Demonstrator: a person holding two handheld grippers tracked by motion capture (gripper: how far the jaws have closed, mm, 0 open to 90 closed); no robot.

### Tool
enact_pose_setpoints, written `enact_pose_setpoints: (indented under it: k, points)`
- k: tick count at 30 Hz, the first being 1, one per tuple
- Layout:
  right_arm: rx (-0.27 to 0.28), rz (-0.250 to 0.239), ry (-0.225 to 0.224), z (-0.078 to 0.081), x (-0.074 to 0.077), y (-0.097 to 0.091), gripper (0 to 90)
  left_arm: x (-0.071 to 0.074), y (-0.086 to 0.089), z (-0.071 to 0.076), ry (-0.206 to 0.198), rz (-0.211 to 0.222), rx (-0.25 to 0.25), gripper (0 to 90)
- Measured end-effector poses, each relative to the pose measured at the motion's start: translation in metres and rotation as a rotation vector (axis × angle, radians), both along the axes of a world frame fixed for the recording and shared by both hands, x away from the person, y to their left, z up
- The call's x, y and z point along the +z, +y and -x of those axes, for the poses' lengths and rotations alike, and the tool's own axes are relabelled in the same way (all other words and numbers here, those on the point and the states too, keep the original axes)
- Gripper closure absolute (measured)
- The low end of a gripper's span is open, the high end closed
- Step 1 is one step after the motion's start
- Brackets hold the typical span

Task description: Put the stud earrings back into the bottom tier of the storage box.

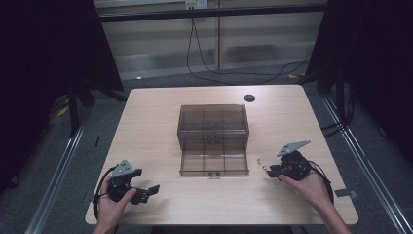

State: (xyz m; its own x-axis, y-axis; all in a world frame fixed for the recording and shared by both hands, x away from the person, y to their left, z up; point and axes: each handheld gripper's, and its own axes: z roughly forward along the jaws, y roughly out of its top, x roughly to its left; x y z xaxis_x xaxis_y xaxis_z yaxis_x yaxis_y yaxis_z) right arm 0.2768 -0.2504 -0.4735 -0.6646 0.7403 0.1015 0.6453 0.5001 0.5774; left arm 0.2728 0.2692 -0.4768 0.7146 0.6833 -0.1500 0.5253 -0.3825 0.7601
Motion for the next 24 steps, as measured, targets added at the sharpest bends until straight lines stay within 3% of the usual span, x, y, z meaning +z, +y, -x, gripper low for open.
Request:
enact_pose_setpoints:
  k: [3,7,15,24]
  points:
    - [0.011,0.011,0.016,-0.004,0.001,0.002,73.5,0.0,0.001,0.0,-0.001,-0.002,-0.002,3.2]
    - [0.052,0.067,0.062,-0.015,0.004,0.01,75.4,0.0,0.001,0.0,-0.001,-0.001,-0.005,3.2]
    - [0.118,0.127,0.102,-0.028,0.008,0.018,74.9,0.0,0.0,0.0,0.004,0.001,-0.004,3.2]
    - [0.15,0.172,0.133,-0.039,0.011,0.026,75.6,0.0,0.001,0.0,0.007,0.003,-0.005,3.2]
